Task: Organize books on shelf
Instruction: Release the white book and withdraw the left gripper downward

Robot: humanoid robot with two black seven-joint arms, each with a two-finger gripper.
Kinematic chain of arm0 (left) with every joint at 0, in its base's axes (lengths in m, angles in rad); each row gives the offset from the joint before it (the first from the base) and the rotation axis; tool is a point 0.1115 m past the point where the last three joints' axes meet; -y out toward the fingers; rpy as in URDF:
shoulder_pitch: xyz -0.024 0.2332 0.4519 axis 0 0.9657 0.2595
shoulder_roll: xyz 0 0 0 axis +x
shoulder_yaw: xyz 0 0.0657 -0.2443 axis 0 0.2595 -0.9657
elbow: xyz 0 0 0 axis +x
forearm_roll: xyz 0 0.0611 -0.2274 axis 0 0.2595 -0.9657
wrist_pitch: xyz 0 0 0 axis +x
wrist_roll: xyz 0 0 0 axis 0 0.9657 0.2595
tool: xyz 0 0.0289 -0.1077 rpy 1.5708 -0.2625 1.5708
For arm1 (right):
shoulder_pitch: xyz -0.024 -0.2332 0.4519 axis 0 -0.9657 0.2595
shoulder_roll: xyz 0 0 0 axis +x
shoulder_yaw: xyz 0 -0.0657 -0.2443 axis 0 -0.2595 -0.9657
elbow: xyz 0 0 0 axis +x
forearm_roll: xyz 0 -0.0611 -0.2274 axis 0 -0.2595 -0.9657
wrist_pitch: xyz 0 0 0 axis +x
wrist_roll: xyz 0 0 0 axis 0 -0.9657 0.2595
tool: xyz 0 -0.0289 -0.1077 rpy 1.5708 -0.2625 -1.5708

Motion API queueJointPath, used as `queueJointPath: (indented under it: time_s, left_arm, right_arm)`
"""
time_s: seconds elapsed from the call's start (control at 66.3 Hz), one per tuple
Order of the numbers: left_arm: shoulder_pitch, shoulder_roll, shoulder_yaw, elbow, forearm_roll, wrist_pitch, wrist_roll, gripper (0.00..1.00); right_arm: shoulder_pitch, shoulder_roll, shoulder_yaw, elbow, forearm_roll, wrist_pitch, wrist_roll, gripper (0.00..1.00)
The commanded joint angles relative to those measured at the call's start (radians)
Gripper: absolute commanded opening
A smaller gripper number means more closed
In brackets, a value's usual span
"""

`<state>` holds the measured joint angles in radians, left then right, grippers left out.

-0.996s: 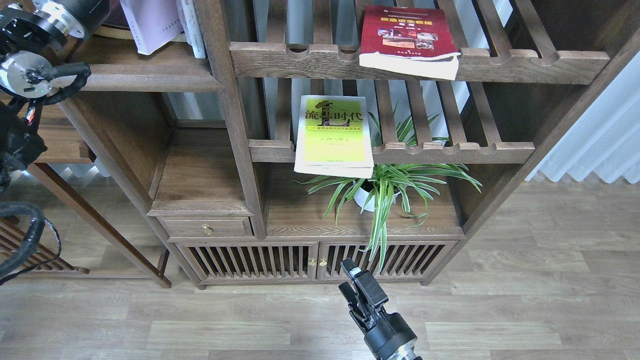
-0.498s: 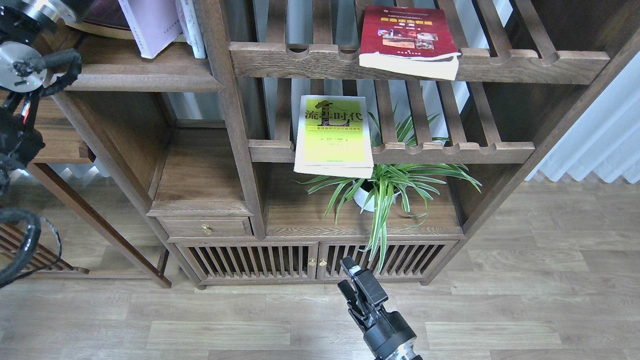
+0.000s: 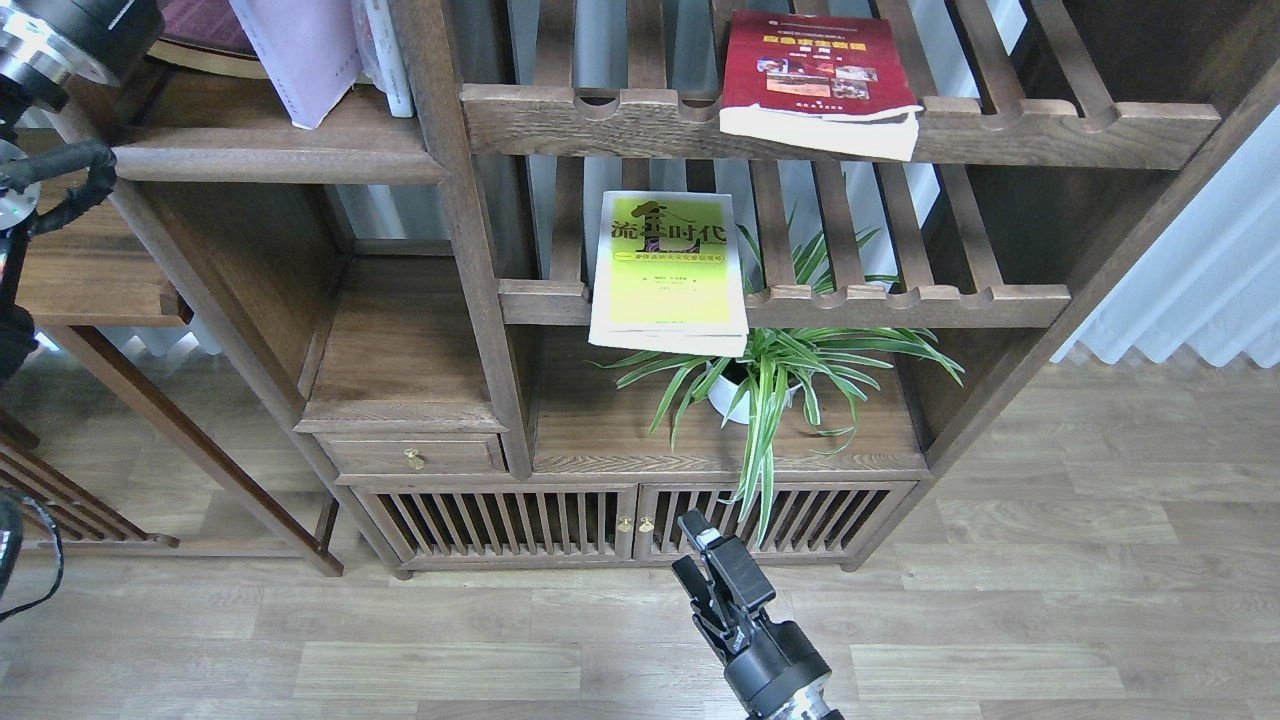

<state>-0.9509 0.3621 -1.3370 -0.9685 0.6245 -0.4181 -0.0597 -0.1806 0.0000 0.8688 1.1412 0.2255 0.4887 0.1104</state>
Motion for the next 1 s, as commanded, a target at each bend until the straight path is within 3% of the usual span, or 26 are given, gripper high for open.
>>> queueJointPath:
  time_s: [0.0,0.317,0.423,0.709,0.981]
  left_arm:
    - [-0.002,-0.051,-0.027,0.036,0.004,0.002,-0.055,0.72]
    - [0.015,-0.078,-0.036,0.031,0.009,0.001,-0.077,0.73]
    - [0.043,-0.078,-0.059,0.007,0.008,-0.002,-0.101,0.74]
    - [0.167,-0.081,-0.162,-0.133,0.000,-0.037,-0.118,0.77]
    - [0.262,-0.088,-0.252,-0.233,-0.014,-0.071,-0.103,0.78]
  right_arm:
    - [-0.002,0.000,0.001,0.002,0.000,0.000,0.000,0.98]
    - [-0.034,0.000,0.003,0.022,0.000,0.000,0.000,0.98]
    - [-0.043,0.000,0.003,0.025,0.000,0.000,0.000,0.98]
    - [-0.053,0.000,-0.001,0.029,0.000,0.000,0.000,0.98]
    - [-0.059,0.000,-0.001,0.038,-0.002,0.000,0.000,0.98]
